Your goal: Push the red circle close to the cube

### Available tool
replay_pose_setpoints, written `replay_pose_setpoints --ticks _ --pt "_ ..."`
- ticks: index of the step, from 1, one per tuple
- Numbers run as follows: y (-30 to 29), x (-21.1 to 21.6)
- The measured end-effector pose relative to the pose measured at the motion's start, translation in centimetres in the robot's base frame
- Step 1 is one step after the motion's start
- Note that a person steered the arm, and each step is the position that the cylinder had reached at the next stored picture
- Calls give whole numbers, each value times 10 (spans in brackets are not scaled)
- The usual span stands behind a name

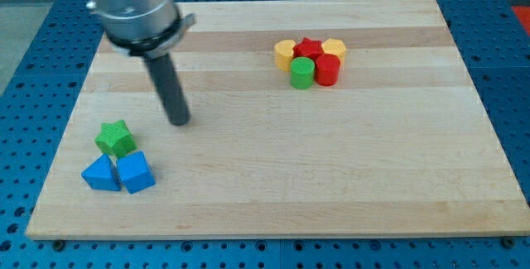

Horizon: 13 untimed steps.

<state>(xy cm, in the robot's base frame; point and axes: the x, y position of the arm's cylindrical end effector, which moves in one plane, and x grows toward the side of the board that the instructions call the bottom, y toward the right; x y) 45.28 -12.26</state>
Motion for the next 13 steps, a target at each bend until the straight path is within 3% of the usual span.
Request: replay_pose_setpoints --ticks 1,4,5,7,8,11,13 --pt "36 -22" --pt "230 -28" --pt "259 -52" --pt "255 -94" --pt "240 -94" --pt "182 -87" --pt "148 -45"
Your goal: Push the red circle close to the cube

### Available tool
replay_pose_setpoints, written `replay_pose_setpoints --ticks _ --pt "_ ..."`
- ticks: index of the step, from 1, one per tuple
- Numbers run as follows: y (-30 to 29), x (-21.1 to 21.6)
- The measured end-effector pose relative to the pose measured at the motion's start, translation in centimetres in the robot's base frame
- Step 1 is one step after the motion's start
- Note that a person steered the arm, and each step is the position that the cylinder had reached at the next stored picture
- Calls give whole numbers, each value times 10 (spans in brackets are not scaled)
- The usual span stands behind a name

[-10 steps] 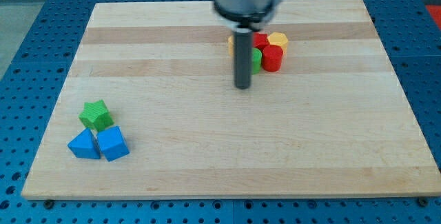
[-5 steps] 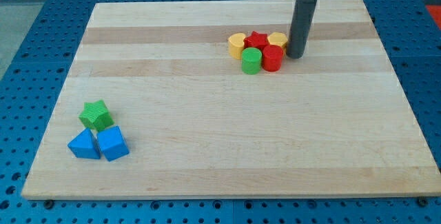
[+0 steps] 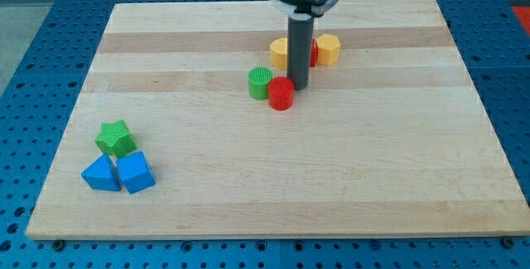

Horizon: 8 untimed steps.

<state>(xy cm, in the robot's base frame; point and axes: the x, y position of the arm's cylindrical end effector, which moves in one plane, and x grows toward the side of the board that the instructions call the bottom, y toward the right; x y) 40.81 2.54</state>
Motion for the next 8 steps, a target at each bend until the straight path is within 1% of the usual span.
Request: replay_pose_setpoints --ticks 1,2,4,7,8 --pt "-18 28" --pt "-42 45" --pt "-85 46" --pt "-137 106" --pt "-144 111"
